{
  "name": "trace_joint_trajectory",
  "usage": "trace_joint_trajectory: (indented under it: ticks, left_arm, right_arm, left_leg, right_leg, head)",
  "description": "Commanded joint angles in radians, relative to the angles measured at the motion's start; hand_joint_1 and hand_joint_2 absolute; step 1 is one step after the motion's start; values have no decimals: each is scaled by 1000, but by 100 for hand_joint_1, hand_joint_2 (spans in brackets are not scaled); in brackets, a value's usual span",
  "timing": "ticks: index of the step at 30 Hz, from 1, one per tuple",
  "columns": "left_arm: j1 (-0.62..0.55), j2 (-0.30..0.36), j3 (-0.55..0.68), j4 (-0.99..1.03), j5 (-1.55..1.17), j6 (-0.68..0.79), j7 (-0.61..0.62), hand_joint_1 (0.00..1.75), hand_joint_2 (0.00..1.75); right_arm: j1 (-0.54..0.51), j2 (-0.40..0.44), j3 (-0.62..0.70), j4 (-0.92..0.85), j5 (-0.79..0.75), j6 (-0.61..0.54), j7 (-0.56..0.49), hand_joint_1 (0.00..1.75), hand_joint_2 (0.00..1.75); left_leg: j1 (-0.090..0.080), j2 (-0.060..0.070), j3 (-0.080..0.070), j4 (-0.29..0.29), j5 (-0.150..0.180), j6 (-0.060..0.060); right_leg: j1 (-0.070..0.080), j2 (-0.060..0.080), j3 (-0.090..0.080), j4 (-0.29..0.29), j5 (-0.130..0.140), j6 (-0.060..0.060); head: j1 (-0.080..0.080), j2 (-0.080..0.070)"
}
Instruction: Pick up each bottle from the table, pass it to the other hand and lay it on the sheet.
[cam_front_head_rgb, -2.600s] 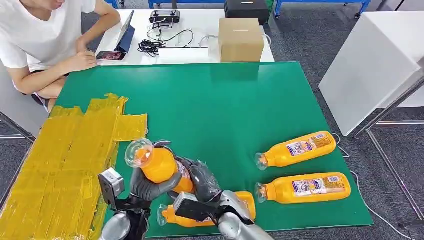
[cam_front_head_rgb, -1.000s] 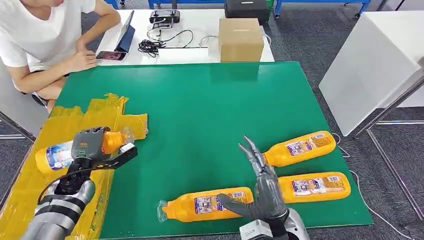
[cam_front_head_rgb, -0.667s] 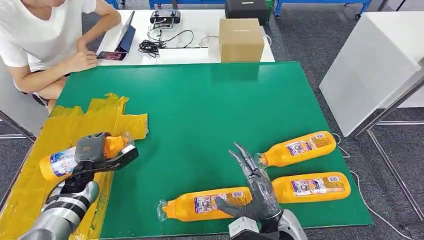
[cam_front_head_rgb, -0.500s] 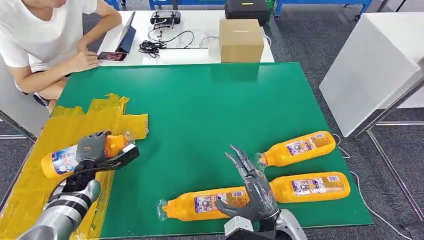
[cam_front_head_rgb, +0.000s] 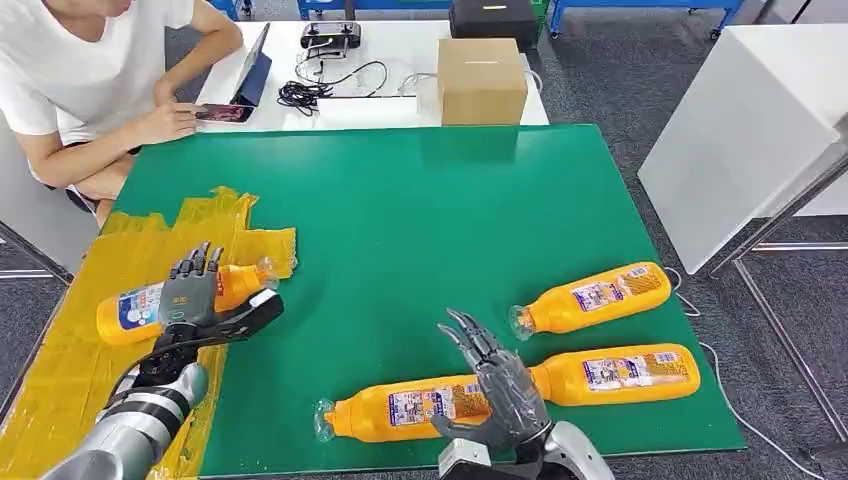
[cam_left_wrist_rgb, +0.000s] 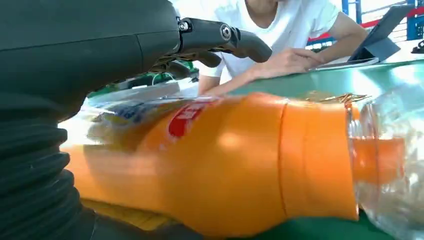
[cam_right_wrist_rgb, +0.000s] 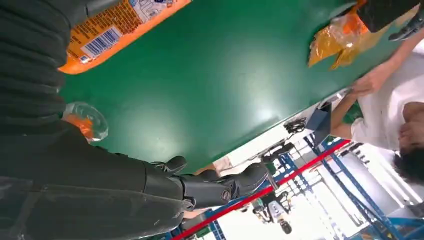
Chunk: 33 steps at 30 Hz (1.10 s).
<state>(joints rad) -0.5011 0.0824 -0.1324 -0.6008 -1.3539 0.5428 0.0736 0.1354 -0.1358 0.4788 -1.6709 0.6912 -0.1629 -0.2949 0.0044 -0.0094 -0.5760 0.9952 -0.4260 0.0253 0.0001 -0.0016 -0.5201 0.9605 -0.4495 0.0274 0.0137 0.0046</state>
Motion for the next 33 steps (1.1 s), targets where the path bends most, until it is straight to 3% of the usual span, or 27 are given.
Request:
trace_joint_trajectory:
  ticks: [1, 7, 8, 11, 12, 16, 24, 33]
  left_arm:
    - [-15, -40, 47, 72, 74, 72, -74, 0, 175]
    - [109, -141, 134, -193, 421, 155, -366, 0, 175]
    - [129, -152, 114, -238, 489, 152, -396, 0, 175]
    - [200, -173, 59, -397, 661, 115, -450, 0, 175]
    - [283, -219, 77, -593, 943, -138, -653, 0, 175]
    - [427, -182, -119, -962, 1082, -142, -543, 0, 175]
    - [446, -161, -222, -1027, 1133, -140, -607, 0, 175]
    - [448, -160, -229, -1035, 1150, -154, -618, 0, 175]
  right_arm:
    - [-50, -74, 70, 85, 35, 36, 69, 0, 175]
    - [-44, -180, 165, 138, 75, 43, 184, 0, 175]
    - [-45, -196, 188, 143, 85, 38, 206, 0, 0]
    - [-51, -218, 241, 161, 87, 30, 236, 0, 0]
    - [-59, -206, 259, 193, 149, 56, 346, 0, 0]
    - [-117, -172, 304, 308, 172, 54, 367, 0, 0]
    - [-173, -133, 306, 427, 191, 132, 360, 0, 0]
    - [-181, -125, 306, 446, 213, 140, 382, 0, 0]
  left_leg:
    - [0, 2, 3, -1, -1, -1]
    - [0, 0, 2, -1, -1, 0]
    - [0, -1, 1, -1, -1, 0]
    - [-1, 0, 2, -1, -2, 0]
    - [-2, 0, 1, 0, -2, 0]
    - [-1, 4, -2, 1, -3, 0]
    - [0, 5, 1, -1, -2, -1]
    - [1, 4, 9, -2, -3, -4]
  right_leg:
    - [0, 1, 3, -2, 0, 0]
    - [0, -1, 3, -3, -1, 1]
    - [0, -1, 3, -2, -1, 1]
    - [-1, -1, 4, -3, -2, 1]
    - [-1, 0, 2, -2, -1, 1]
    - [0, 3, -1, -1, -1, 1]
    - [1, 2, -1, -3, 0, 0]
    - [2, 2, -3, -3, 0, -1]
  head:
    - [0, 0]
    - [0, 0]
    - [0, 0]
    - [0, 0]
    - [0, 0]
    - [0, 0]
    - [0, 0]
    - [0, 0]
